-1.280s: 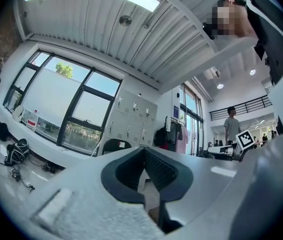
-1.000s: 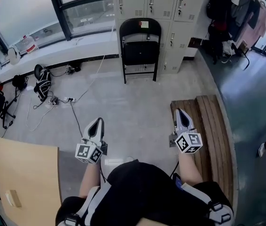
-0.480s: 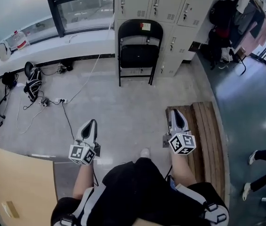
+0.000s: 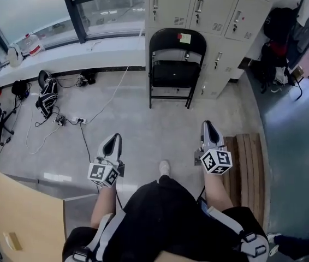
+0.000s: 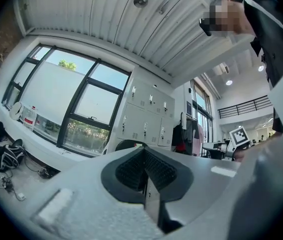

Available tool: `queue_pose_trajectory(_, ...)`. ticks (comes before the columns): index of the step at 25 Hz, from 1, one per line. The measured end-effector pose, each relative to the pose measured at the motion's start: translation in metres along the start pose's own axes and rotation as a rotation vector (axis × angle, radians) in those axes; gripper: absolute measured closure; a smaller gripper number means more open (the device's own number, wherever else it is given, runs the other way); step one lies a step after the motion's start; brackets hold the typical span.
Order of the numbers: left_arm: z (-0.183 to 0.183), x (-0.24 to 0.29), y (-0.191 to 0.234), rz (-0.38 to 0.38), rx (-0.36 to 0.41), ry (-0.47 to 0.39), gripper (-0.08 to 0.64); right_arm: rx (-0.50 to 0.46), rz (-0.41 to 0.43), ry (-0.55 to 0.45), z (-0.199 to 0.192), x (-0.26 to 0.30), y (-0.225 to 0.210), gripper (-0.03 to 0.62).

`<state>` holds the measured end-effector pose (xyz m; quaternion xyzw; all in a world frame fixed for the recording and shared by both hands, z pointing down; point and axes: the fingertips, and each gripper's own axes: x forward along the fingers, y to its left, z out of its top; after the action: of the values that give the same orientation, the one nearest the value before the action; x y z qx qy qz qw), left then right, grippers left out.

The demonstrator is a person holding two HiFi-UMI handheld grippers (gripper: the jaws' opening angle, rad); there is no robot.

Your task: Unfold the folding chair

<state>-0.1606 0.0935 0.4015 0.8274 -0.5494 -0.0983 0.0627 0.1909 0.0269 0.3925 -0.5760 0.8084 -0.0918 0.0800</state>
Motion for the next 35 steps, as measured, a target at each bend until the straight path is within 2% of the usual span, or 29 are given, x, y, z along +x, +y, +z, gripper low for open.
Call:
queue_pose_trajectory(4, 0.005, 0.057, 0.011, 0.007, 0.012, -0.01, 0.56, 0.008, 0.037, -0.014, 0.012, 0.057, -0.019, 0.558)
queue_pose_trajectory(9, 0.005, 0.129, 0.017, 0.019, 0.039, -0.014, 0.56, -0.129, 0.065, -0.03, 0.034, 0.108, -0.052, 0.564)
queue_pose_trajectory(16, 0.002, 0.201, 0.022, 0.012, 0.021, -0.007, 0.56, -0.059, 0.033, -0.014, 0.039, 0.157, -0.103, 0.568)
queue_pose_trajectory(20, -0.006, 0.222, 0.033, 0.018, 0.015, 0.017, 0.559, -0.09, 0.013, 0.04, 0.022, 0.174, -0.116, 0.569)
queue_pose_trajectory(23, -0.014, 0.231, 0.046, 0.02, 0.015, 0.043, 0.559, -0.056, -0.02, 0.071, 0.006, 0.187, -0.127, 0.569)
queue_pose_trajectory(26, -0.024, 0.246, 0.061, 0.001, 0.019, 0.068, 0.56, -0.044, -0.035, 0.099, -0.007, 0.206, -0.128, 0.569)
queue_pose_trajectory(30, -0.03, 0.283, 0.096, -0.027, -0.002, 0.073, 0.559, -0.112, -0.037, 0.114, -0.012, 0.245, -0.118, 0.569)
queue_pose_trajectory(35, -0.015, 0.351, 0.141, -0.105, 0.002, 0.057, 0.558, -0.096, -0.103, 0.096, -0.004, 0.306, -0.12, 0.571)
